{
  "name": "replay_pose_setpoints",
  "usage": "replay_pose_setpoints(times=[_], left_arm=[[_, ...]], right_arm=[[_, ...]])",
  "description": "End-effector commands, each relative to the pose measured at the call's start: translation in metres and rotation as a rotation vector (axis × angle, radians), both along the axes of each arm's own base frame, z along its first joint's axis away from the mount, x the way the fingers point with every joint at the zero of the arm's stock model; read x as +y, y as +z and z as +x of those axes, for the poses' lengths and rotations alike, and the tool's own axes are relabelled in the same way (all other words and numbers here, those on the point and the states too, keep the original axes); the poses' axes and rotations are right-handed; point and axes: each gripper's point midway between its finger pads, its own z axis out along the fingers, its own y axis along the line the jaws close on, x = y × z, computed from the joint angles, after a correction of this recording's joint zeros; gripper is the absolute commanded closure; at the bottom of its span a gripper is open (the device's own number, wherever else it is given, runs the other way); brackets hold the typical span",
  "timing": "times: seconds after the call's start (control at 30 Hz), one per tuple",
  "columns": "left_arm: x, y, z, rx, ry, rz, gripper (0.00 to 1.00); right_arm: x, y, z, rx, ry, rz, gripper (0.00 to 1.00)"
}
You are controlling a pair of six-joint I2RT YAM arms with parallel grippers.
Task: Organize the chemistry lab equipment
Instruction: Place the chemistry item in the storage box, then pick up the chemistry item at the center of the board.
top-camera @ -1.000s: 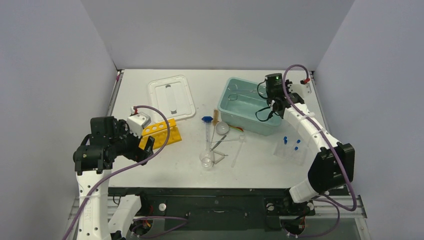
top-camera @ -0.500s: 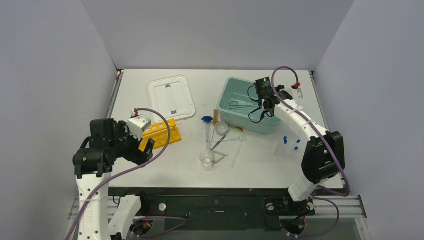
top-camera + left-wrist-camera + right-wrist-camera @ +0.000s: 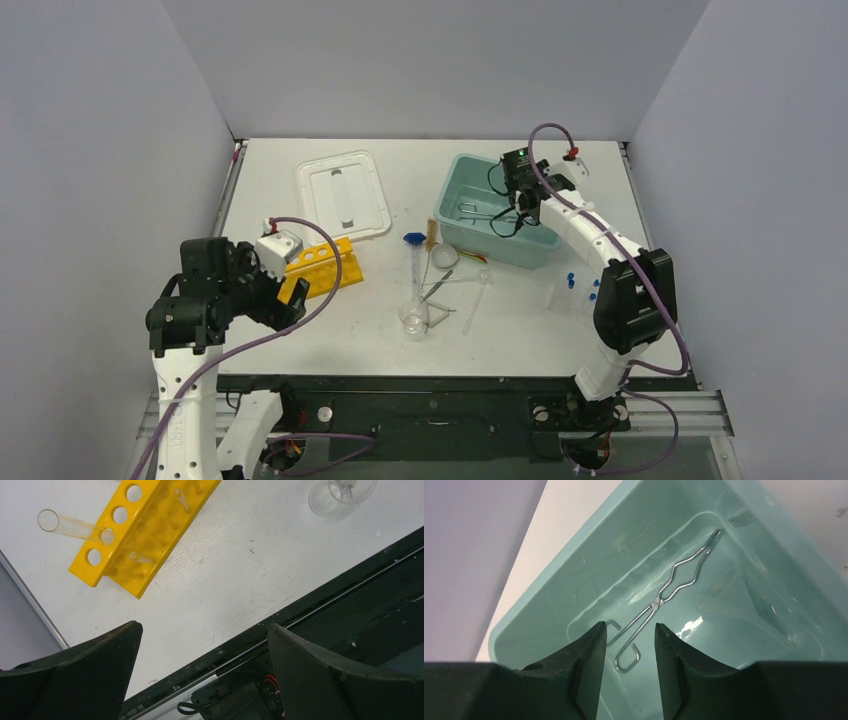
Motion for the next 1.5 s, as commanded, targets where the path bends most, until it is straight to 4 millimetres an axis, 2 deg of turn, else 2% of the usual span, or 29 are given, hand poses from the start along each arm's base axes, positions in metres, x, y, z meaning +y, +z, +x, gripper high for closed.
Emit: replay_pose_setpoints(times=[0.0, 0.17, 0.27, 0.33, 0.43, 0.5, 0.67, 0.73, 0.77, 0.8, 0.9, 0.93, 1.0, 1.07, 1.1, 1.17, 1.23, 1.27, 1.3, 1.33, 1.37, 1.4, 1.43, 1.47], left_arm=[[-0.002, 0.006, 0.002, -0.025, -0.013, -0.007, 0.03], [-0.002, 0.009, 0.002, -0.033, -0.013, -0.009, 0.03], [-0.003, 0.009, 0.002, -0.031, -0.012, -0.015, 0.03], [-0.004, 0.010, 0.001, -0.030, -0.011, -0.020, 0.03], [-0.004, 0.010, -0.001, -0.028, -0.012, -0.020, 0.03], [-0.003, 0.009, -0.002, -0.026, -0.009, -0.015, 0.03], [-0.004, 0.010, -0.002, -0.027, -0.012, -0.020, 0.03], [-0.004, 0.010, -0.002, -0.026, -0.012, -0.020, 0.03], [-0.004, 0.010, -0.002, -0.024, -0.013, -0.020, 0.03], [-0.004, 0.010, -0.002, -0.023, -0.012, -0.018, 0.03], [-0.003, 0.009, -0.001, -0.018, -0.011, -0.015, 0.03], [-0.003, 0.009, -0.001, -0.018, -0.011, -0.015, 0.03], [-0.004, 0.010, 0.000, -0.019, -0.009, -0.022, 0.03], [-0.005, 0.012, 0.003, -0.021, -0.004, -0.034, 0.03], [-0.006, 0.013, 0.005, -0.024, 0.003, -0.044, 0.03], [-0.006, 0.016, 0.008, -0.028, 0.019, -0.053, 0.03], [-0.005, 0.018, 0.011, -0.030, 0.037, -0.053, 0.03], [-0.004, 0.019, 0.013, -0.032, 0.043, -0.053, 0.03], [-0.003, 0.020, 0.013, -0.033, 0.048, -0.049, 0.03], [-0.002, 0.020, 0.014, -0.034, 0.053, -0.047, 0.03], [-0.001, 0.021, 0.014, -0.035, 0.058, -0.043, 0.03], [-0.001, 0.022, 0.014, -0.037, 0.061, -0.042, 0.03], [0.000, 0.022, 0.014, -0.039, 0.064, -0.040, 0.03], [0.000, 0.023, 0.014, -0.043, 0.065, -0.040, 0.03]], right_arm=[[0.029, 0.017, 0.003, -0.023, 0.240, -0.059, 0.65], [0.020, -0.026, -0.018, 0.139, 0.376, -0.187, 0.73], [0.021, -0.057, -0.022, 0.253, 0.451, -0.182, 0.76], [0.019, -0.059, -0.026, 0.282, 0.474, -0.211, 0.77], [0.022, -0.042, -0.026, 0.222, 0.506, -0.243, 0.74], [0.021, -0.040, -0.027, 0.232, 0.515, -0.252, 0.74], [0.018, -0.055, -0.036, 0.298, 0.524, -0.266, 0.75], [0.017, -0.053, -0.043, 0.268, 0.522, -0.282, 0.74], [0.019, -0.034, -0.044, 0.213, 0.520, -0.292, 0.72], [0.019, -0.026, -0.045, 0.188, 0.522, -0.307, 0.70], [0.027, 0.026, -0.050, 0.084, 0.538, -0.373, 0.63], [0.027, 0.045, -0.050, 0.060, 0.534, -0.418, 0.57], [0.049, 0.083, -0.062, -0.013, 0.583, -0.478, 0.49], [0.069, 0.108, -0.070, -0.068, 0.632, -0.511, 0.44], [0.075, 0.112, -0.073, -0.072, 0.652, -0.520, 0.44], [0.100, 0.125, -0.078, -0.111, 0.722, -0.506, 0.43], [0.133, 0.118, -0.085, -0.121, 0.834, -0.474, 0.43], [0.157, 0.104, -0.091, -0.105, 0.917, -0.453, 0.43], [0.169, 0.098, -0.093, -0.097, 0.950, -0.445, 0.43], [0.190, 0.081, -0.101, -0.069, 1.015, -0.444, 0.43], [0.200, 0.074, -0.103, -0.058, 1.040, -0.449, 0.43], [0.215, 0.054, -0.108, -0.019, 1.082, -0.456, 0.44], [0.225, 0.045, -0.111, -0.005, 1.113, -0.432, 0.44], [0.234, 0.027, -0.114, 0.029, 1.138, -0.432, 0.44]])
